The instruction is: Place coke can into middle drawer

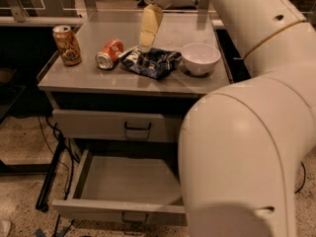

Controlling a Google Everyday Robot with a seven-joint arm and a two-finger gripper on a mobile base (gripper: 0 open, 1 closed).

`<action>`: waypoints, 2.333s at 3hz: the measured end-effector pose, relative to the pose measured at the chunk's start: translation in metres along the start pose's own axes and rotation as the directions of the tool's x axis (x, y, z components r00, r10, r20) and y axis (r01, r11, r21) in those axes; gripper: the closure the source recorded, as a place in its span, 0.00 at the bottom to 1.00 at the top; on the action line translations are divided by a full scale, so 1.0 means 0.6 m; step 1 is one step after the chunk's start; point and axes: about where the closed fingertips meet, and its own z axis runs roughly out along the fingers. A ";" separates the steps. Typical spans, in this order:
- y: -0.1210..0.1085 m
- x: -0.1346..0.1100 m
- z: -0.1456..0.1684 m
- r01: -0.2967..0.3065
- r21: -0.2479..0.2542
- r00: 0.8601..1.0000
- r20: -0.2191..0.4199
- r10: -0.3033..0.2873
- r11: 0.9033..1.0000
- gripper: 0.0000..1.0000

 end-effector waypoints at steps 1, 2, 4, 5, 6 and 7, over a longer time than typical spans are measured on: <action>-0.019 -0.071 0.046 0.034 -0.027 0.998 0.054 -0.032 0.999 0.00; -0.023 -0.082 0.056 0.019 -0.016 0.998 0.059 -0.018 1.000 0.00; -0.053 -0.118 0.134 -0.062 -0.053 0.994 0.086 0.066 0.997 0.00; -0.054 -0.119 0.136 -0.063 -0.053 0.994 0.087 0.067 0.997 0.00; -0.056 -0.147 0.146 -0.044 -0.047 0.993 0.110 0.049 0.998 0.00; -0.052 -0.180 0.162 -0.016 -0.056 0.991 0.132 0.023 0.998 0.00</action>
Offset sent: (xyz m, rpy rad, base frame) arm 0.0116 0.0382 -0.0105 0.0222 0.0318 0.0506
